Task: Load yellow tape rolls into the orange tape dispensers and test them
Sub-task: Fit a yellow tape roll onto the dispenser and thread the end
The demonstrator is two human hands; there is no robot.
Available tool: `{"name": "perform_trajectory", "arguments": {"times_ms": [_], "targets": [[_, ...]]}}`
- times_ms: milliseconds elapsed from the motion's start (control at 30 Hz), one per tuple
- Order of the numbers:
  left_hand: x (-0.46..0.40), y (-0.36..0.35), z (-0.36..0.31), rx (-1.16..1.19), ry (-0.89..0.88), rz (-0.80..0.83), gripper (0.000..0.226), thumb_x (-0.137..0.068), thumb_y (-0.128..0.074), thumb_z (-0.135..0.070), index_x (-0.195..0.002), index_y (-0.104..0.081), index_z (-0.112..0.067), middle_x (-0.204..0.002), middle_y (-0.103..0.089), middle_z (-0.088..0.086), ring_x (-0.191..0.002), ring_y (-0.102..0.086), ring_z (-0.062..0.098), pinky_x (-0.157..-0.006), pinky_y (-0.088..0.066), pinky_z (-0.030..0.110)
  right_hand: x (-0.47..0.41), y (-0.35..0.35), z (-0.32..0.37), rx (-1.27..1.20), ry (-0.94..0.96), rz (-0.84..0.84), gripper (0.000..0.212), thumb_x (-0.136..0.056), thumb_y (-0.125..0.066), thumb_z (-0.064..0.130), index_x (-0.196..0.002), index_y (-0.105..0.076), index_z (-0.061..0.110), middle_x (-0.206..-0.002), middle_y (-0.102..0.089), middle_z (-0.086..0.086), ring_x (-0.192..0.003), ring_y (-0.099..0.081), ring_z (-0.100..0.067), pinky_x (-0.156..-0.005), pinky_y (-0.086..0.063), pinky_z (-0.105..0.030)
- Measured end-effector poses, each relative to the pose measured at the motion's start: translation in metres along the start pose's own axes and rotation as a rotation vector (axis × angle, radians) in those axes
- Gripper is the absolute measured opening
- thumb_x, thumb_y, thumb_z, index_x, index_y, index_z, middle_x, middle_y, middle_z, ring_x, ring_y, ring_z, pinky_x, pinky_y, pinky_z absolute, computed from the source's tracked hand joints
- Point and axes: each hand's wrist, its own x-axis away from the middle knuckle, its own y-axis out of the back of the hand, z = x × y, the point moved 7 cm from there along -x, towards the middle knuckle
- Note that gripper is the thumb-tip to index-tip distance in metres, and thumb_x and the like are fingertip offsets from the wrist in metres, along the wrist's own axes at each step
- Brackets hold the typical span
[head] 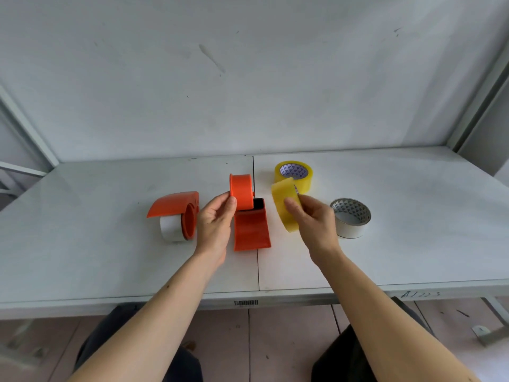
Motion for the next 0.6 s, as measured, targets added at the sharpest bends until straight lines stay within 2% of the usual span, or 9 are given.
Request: {"name": "perform_trajectory", "arguments": {"times_ms": [100,200,333,433,533,600], "targets": [[0.004,-0.001,-0.002,-0.026,-0.001,0.021,0.014,-0.094,-0.061,-0.012,-0.105,-0.07,-0.013,-0.096,-0.07,0.003,-0.095,-0.061,0.014,-0.1,-0.047,0.039,0.004,-0.016,0.004,-0.271,-0.09,0.021,0.027,-0.098,-0.057,0.025,-0.101,-0.068,0.0,-0.092,-0.065,-0.01,-0.084,-0.057,-0.016,-0.078,-0.045,-0.029],[0.006,0.001,-0.006,-0.034,-0.002,0.026,0.014,-0.094,-0.06,-0.01,-0.099,-0.071,-0.018,-0.095,-0.073,-0.001,-0.091,-0.063,0.01,-0.091,-0.051,0.029,0.007,-0.038,0.0,-0.444,-0.198,0.037,0.024,-0.103,-0.048,0.026,-0.1,-0.066,0.009,-0.101,-0.068,-0.011,-0.093,-0.063,-0.019,-0.094,-0.049,-0.036],[0.009,-0.001,-0.01,-0.047,0.0,0.03,0.014,-0.094,-0.06,-0.007,-0.099,-0.07,-0.016,-0.088,-0.074,-0.008,-0.083,-0.065,0.0,-0.078,-0.05,0.014,0.004,-0.055,-0.004,-0.553,-0.277,0.055,0.025,-0.105,-0.043,0.018,-0.097,-0.067,0.012,-0.089,-0.073,-0.003,-0.077,-0.07,-0.01,-0.075,-0.058,-0.025],[0.009,0.001,-0.009,-0.032,0.016,0.037,0.021,-0.094,-0.059,-0.008,-0.112,-0.069,-0.007,-0.099,-0.073,-0.002,-0.094,-0.064,0.005,-0.087,-0.05,0.018,0.003,-0.064,-0.005,-0.57,-0.288,0.076,0.027,-0.104,-0.043,0.02,-0.101,-0.069,0.011,-0.097,-0.074,-0.009,-0.087,-0.071,-0.019,-0.085,-0.057,-0.037],[0.009,0.004,-0.007,0.002,0.055,0.039,0.03,-0.095,-0.057,-0.009,-0.122,-0.065,0.0,-0.11,-0.071,0.004,-0.104,-0.062,0.009,-0.095,-0.048,0.024,0.004,-0.071,-0.007,-0.61,-0.311,0.122,0.028,-0.104,-0.043,0.018,-0.099,-0.069,0.011,-0.085,-0.076,-0.003,-0.074,-0.073,-0.012,-0.068,-0.059,-0.027],[0.011,0.001,-0.007,0.024,0.078,0.056,0.031,-0.097,-0.054,-0.007,-0.124,-0.062,0.003,-0.114,-0.07,0.009,-0.105,-0.064,0.012,-0.093,-0.051,0.024,0.005,-0.075,-0.005,-0.627,-0.328,0.157,0.028,-0.104,-0.043,0.017,-0.1,-0.069,0.01,-0.085,-0.076,-0.004,-0.074,-0.073,-0.013,-0.066,-0.059,-0.027]]}}
